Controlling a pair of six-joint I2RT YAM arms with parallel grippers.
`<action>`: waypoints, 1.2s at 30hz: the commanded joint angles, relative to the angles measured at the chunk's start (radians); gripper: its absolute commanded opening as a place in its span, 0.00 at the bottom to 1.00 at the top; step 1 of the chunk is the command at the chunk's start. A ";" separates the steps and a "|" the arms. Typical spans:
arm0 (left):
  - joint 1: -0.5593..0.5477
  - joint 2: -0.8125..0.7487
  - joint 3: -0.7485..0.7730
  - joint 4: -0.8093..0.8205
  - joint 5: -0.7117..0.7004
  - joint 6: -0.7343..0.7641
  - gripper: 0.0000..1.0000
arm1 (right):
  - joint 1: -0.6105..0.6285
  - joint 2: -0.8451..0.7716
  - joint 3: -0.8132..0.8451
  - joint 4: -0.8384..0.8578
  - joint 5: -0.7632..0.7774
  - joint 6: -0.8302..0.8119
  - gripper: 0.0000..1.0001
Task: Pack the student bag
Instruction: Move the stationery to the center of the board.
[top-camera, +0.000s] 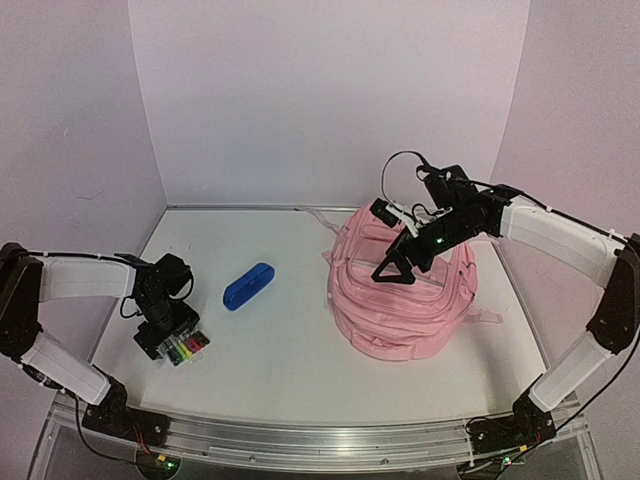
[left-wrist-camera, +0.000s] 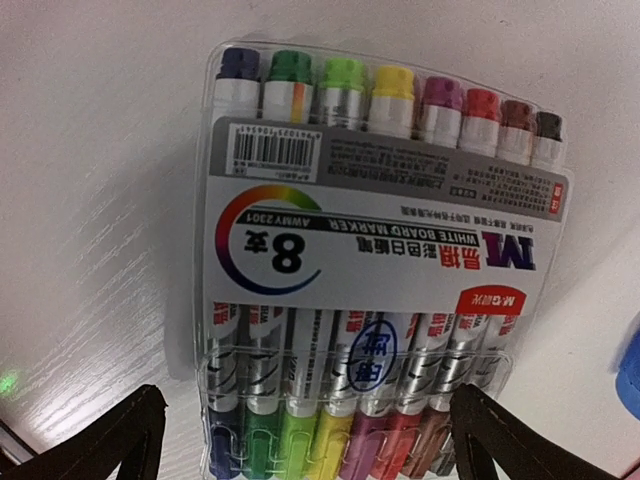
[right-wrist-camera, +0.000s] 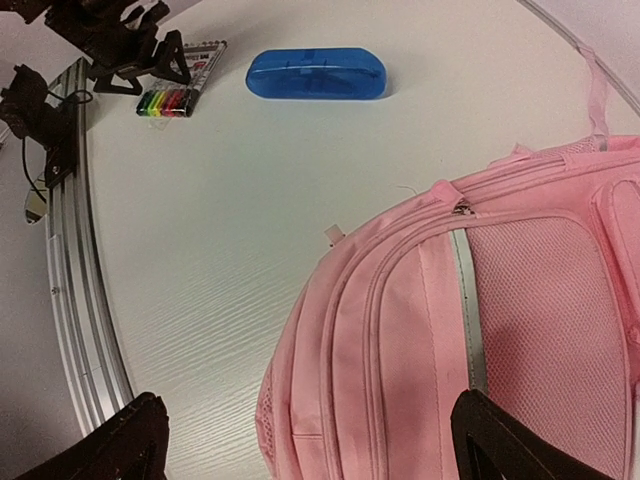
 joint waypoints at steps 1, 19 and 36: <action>0.049 0.062 0.045 0.008 0.018 0.151 1.00 | 0.005 0.035 0.057 -0.060 -0.074 -0.002 0.98; -0.233 0.643 0.511 0.171 0.267 0.523 0.93 | 0.004 0.159 0.052 -0.102 -0.163 0.049 0.98; -0.337 0.589 0.547 0.235 0.263 0.523 0.91 | 0.115 0.277 0.135 0.182 -0.057 0.387 0.90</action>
